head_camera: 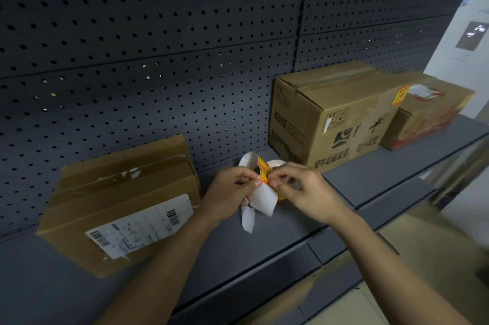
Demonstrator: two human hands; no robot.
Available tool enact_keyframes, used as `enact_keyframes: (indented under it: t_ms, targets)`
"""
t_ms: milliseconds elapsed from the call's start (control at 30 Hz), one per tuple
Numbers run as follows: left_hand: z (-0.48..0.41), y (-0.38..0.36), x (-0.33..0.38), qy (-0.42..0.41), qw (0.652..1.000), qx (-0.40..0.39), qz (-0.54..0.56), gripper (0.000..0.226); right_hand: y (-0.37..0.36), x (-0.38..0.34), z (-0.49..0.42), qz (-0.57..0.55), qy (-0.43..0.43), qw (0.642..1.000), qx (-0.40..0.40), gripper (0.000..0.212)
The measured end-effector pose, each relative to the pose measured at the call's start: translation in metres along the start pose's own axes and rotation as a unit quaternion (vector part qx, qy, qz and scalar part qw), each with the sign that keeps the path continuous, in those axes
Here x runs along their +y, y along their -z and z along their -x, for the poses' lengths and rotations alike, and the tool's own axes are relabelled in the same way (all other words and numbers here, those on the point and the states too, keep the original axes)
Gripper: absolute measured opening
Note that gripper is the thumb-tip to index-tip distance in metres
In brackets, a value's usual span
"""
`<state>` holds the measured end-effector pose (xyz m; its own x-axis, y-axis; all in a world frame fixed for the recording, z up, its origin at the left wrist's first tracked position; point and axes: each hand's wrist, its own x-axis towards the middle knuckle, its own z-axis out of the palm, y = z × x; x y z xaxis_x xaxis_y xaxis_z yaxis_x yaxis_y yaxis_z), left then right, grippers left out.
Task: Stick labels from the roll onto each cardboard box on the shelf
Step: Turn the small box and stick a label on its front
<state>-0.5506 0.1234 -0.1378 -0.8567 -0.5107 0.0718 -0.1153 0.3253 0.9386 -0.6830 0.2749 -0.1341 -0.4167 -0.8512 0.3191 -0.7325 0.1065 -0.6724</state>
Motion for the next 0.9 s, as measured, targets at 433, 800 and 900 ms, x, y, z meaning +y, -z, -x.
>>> enact_keyframes:
  t_ms: [433, 800, 900]
  targets:
    - [0.004, -0.004, 0.002, 0.007, 0.996, -0.044, 0.076, 0.007, -0.006, 0.004, 0.01, -0.069, -0.01, 0.997, -0.016, 0.01]
    - [0.008, -0.004, 0.0, 0.014, 1.0, -0.008, -0.003, 0.014, -0.005, 0.006, 0.013, -0.067, -0.093, 0.989, 0.093, 0.017]
    - [0.013, -0.002, 0.0, 0.024, 0.998, 0.022, -0.049, 0.01, 0.005, 0.005, 0.013, -0.074, -0.141, 0.972, 0.17, 0.019]
